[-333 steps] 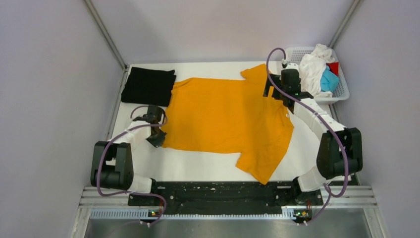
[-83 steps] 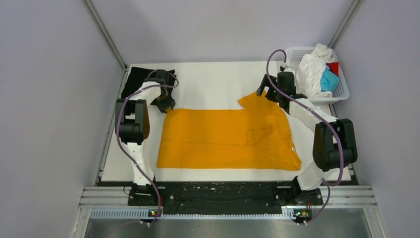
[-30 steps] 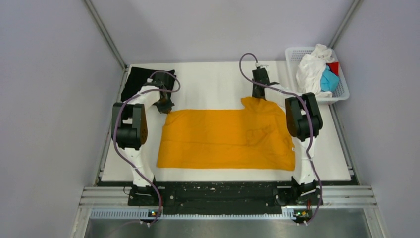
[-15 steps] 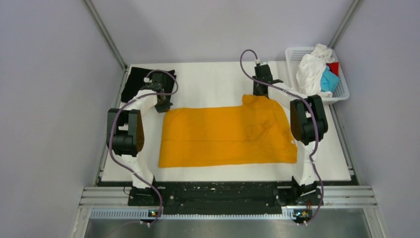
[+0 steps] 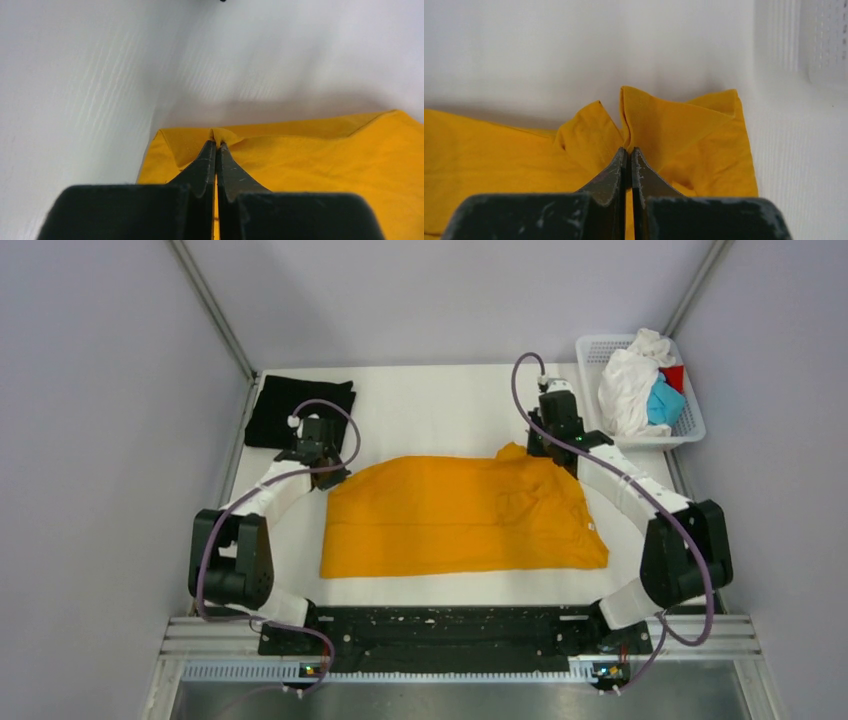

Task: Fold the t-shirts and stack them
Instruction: Fold the other side of the tshirt into a rectangle

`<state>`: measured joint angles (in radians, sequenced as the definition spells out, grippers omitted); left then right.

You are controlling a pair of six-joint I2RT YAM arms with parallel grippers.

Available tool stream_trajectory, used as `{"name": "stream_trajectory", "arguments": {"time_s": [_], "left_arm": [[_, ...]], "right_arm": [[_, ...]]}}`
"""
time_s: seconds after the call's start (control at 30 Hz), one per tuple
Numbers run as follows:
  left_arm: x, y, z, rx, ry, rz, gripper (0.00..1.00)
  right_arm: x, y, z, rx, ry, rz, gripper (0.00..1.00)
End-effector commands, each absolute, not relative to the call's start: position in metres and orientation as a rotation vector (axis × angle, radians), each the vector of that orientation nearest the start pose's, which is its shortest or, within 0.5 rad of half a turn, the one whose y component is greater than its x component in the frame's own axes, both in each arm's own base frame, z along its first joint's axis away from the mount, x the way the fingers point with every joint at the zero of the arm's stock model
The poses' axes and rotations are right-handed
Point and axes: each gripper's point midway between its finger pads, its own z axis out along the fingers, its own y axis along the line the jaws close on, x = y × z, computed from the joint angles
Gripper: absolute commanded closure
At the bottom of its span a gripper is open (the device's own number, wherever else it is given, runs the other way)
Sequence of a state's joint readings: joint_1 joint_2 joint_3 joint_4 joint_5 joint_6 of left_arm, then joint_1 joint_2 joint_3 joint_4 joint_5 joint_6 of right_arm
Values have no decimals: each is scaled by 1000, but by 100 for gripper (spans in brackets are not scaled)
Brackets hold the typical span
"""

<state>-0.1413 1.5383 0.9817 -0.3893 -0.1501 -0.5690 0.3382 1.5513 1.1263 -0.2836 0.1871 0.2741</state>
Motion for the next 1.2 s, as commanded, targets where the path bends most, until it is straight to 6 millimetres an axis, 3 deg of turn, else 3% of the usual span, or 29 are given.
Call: {"name": "stream_trajectory", "arguments": {"time_s": [0.0,0.23,0.57,0.63,0.77,0.8,0.83,0.87,0.93,1.0,1.03,1.1,1.17], "left_arm": [[362,-48,98,-605,2322,-141,100],[339,-42,103,-652,2269,-152,100],[313,-37,95,-708,2258,-151,100],[307,-37,88,-723,2277,-148,100],[296,-29,76,-791,2291,-87,100],[293,-26,73,-813,2298,-64,98],[289,-23,72,-838,2300,-45,90],[285,-21,71,-860,2306,-25,75],[275,-12,73,-913,2299,30,54],[263,-4,80,-970,2287,82,15],[257,-1,86,-997,2277,100,3],[245,4,98,-1028,2262,118,1],[246,2,113,-1015,2230,80,1]], "right_arm": [[371,115,153,17,2268,123,100],[327,107,149,10,2336,145,100],[267,92,142,-10,2479,7,100],[253,92,135,-10,2520,-28,100],[233,109,114,-11,2603,75,100],[227,111,106,8,2635,82,95],[221,110,98,27,2670,82,91],[213,111,90,39,2704,81,89],[186,113,75,43,2802,103,80],[160,118,67,36,2881,169,61],[151,123,67,11,2888,213,55],[141,129,74,-34,2887,286,43],[151,134,88,-71,2818,322,31]]}}
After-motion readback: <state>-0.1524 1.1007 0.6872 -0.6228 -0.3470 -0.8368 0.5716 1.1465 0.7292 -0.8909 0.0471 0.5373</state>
